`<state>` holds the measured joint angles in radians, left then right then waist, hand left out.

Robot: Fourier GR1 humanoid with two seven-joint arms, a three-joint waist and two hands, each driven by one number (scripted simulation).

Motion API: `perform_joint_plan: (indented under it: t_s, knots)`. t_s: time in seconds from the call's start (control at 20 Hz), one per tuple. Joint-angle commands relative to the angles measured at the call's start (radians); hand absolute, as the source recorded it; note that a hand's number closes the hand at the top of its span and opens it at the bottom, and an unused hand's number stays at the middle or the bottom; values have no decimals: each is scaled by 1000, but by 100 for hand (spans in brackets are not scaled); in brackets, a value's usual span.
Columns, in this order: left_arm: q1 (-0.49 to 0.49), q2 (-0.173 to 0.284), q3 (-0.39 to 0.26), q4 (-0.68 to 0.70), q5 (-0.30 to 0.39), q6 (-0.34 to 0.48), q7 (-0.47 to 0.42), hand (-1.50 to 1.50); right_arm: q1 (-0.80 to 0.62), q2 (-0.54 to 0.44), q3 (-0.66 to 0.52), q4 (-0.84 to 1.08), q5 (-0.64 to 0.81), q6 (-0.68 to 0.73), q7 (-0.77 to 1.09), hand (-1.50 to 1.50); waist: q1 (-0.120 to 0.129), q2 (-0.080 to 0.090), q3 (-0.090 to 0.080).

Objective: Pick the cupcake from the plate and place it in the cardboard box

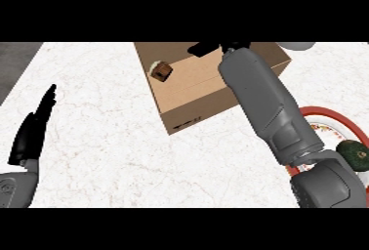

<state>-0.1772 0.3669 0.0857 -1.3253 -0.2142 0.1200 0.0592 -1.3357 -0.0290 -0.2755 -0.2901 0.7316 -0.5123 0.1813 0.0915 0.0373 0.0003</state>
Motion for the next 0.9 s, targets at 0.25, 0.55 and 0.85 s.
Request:
perform_joint_plan:
  t_s: [0.25,0.55,0.85]
  knots:
    - [23,19,26,13,8,-12,-9,0,37,-38,-157,-71,-157,-134,-227,-150,-21,-10,1]
    - [52,27,59,18,17,-11,-20,0,91,-105,-222,-126,-270,5,-360,-150,-64,-27,0]
    - [84,24,75,23,12,-12,-37,0,216,-190,-210,-206,-297,77,-328,-150,-95,-41,0]
